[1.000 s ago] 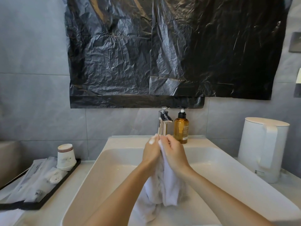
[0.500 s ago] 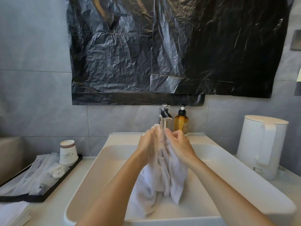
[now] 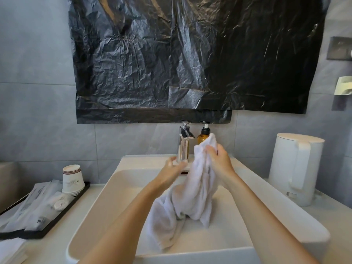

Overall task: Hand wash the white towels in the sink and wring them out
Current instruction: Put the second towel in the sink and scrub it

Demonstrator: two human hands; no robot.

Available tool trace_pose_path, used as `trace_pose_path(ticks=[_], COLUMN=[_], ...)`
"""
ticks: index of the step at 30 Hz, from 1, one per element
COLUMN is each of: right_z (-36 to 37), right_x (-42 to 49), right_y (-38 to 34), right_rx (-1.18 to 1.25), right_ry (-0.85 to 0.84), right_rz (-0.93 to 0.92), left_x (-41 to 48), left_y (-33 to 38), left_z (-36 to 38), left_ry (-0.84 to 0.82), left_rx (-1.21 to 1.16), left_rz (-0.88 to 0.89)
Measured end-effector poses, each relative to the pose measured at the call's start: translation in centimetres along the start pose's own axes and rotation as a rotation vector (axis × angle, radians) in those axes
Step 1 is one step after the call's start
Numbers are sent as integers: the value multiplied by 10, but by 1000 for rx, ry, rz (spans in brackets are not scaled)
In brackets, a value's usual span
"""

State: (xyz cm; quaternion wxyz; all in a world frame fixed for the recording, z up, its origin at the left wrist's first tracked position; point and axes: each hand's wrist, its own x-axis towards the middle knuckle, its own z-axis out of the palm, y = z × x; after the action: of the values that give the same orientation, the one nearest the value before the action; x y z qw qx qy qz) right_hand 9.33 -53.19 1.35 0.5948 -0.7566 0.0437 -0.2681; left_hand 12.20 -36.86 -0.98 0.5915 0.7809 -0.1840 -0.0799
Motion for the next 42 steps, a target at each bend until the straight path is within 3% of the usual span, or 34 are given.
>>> trace_pose_path(ticks=[4,7,9,12,14,16,18,21,23,25,28,30,34,39,42], right_z=[-12,-18,-21,-21,-19,-21,-25,-26,-23,-18,2,22,52,54,46], right_x=[2,4,6,8,9,9,8,7,6,2,-12,-26,-48,-37,-33], right_y=[-9,-8,-5,-2,1,0,-2,-6,-5,-8,-12,-13,-10,-6,-3], right_rx=[265,347,356,338,326,309,315,371,424,428,299,203,-108,-282,-377], right_ry=[255,374,425,543,597,660,718,752,667,465,155,68,136,221,165], right_rz=[-34,-39,-2,89,145,182,189,151,129,136,-18,-202,-346,-311,-268], left_x=[-6,-5,1,-2,-6,-10,-14,-14,-14,-16,-23,-21,-12,-18,-19], left_y=[-17,-22,-21,-4,6,11,13,16,21,25,30,31,20,17,14], left_z=[5,-6,-15,-21,-26,-27,-23,-18,-18,-20,-14,-1,20,28,29], left_ry=[-283,-143,67,458,617,632,547,489,506,467,336,250,350,431,409], left_rx=[677,954,864,233,-63,-75,-4,-229,-503,-678,-619,-479,-308,-312,-204], left_rz=[-91,-40,3,61,145,166,46,-65,-88,-68,-5,39,145,163,179])
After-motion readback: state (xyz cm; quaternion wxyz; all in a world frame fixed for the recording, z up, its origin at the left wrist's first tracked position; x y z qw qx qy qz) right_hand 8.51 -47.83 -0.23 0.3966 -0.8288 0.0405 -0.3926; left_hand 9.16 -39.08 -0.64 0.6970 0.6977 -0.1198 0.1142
